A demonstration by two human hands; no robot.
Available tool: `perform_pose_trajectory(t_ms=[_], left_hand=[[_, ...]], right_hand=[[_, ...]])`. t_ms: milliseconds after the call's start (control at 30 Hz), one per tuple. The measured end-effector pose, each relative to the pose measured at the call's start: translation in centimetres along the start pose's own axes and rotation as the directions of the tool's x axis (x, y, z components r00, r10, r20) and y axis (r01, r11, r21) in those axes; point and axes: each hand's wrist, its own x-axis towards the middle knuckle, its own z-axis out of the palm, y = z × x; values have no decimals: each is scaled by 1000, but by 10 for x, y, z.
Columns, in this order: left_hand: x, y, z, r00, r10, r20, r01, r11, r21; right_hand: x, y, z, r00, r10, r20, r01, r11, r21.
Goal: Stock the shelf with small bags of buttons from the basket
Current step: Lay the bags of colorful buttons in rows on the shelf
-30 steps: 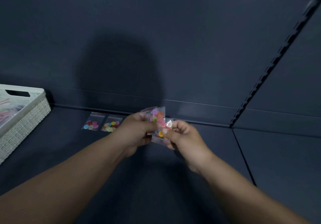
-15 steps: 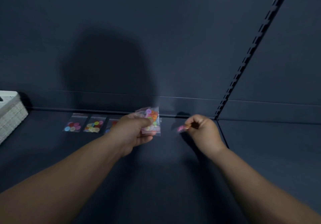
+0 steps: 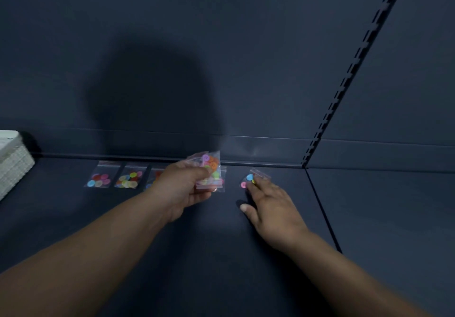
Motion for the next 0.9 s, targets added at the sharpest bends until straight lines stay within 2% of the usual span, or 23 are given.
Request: perform_pose_trajectory(t_ms=[167, 433, 567, 633, 667, 700, 733, 767, 800, 900], left_hand=[[-1, 2, -9, 1000, 7, -9, -7, 1000, -18], [-3, 0, -9, 1000, -17, 2, 17, 1000, -15], [-6, 1, -6, 999, -42, 22, 42, 999, -2], [-6, 0, -4, 998, -36, 48, 36, 999, 18], [-6, 0, -2, 997, -32, 65, 30, 999, 32], [-7, 0, 0, 996, -28, 86, 24, 999, 48], [-7, 0, 2, 994, -27, 108, 20, 998, 65], [-8, 0, 5, 991, -26, 132, 15, 996, 84], [-9, 0, 8, 988, -25, 153, 10, 995, 101], [-11, 0, 16, 979, -33, 203, 7, 992, 128]], right_hand=[[6, 0, -4, 993, -110, 42, 108, 993, 48], [11, 5, -10, 980, -198, 25, 194, 974, 114], [11, 4, -7, 984, -173, -45, 178, 965, 195], [12, -4, -10, 987, -69, -148, 117, 929, 352], [13, -11, -13, 985, 19, -170, 74, 850, 522], [15, -21, -19, 985, 103, -136, 28, 692, 722], [16, -30, -23, 987, 151, -56, -25, 485, 874], [18, -38, -27, 984, 177, 15, -71, 318, 945], [20, -41, -30, 979, 194, 64, -108, 225, 968], [21, -40, -34, 965, 206, 160, -172, 45, 984]])
